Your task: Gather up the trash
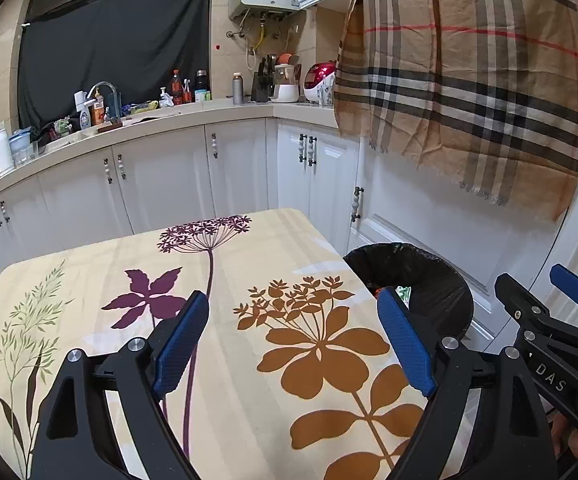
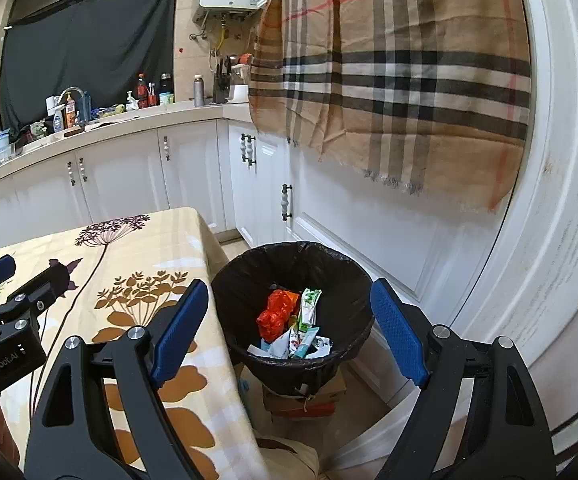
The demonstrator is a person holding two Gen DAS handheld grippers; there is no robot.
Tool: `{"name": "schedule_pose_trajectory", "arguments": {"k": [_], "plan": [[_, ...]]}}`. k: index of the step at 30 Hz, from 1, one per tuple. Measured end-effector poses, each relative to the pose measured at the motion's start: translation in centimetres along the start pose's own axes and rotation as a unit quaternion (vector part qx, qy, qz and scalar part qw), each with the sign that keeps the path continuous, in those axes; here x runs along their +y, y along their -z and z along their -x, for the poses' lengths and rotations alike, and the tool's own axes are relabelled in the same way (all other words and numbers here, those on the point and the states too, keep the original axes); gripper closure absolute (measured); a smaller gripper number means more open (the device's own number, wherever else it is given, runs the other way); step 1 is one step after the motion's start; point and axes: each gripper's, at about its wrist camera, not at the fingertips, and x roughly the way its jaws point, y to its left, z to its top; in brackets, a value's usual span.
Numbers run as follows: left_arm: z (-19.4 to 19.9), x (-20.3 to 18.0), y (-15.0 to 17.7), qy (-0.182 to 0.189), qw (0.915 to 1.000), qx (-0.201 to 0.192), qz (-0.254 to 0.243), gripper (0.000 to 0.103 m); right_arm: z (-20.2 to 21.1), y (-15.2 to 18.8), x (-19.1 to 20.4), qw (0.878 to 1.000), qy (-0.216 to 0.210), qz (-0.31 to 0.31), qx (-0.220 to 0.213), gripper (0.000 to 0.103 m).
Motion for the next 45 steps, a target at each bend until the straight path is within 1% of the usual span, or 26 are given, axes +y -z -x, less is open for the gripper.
{"name": "schedule_pose_trajectory", "arguments": {"k": [7, 15, 45], "plan": [[1.1, 0.8, 0.1, -0.003, 0.9999, -0.006, 0.010, 0.020, 1.2, 0.0, 0.7, 1.000, -0.005, 0.008, -0.008, 0.022], [1.7, 1.4, 0.1, -0.008, 0.9998, -0.011, 0.017, 0.019, 1.6, -0.1, 1.0, 1.000, -0.008, 0.012, -0.013, 0.022], [1.9, 1.5, 0.2, -0.008, 0.9997, -0.011, 0.018, 0.019, 1.9, -0.3, 0.9, 1.000, -0.007, 0.011, -0.015, 0.022]]}}
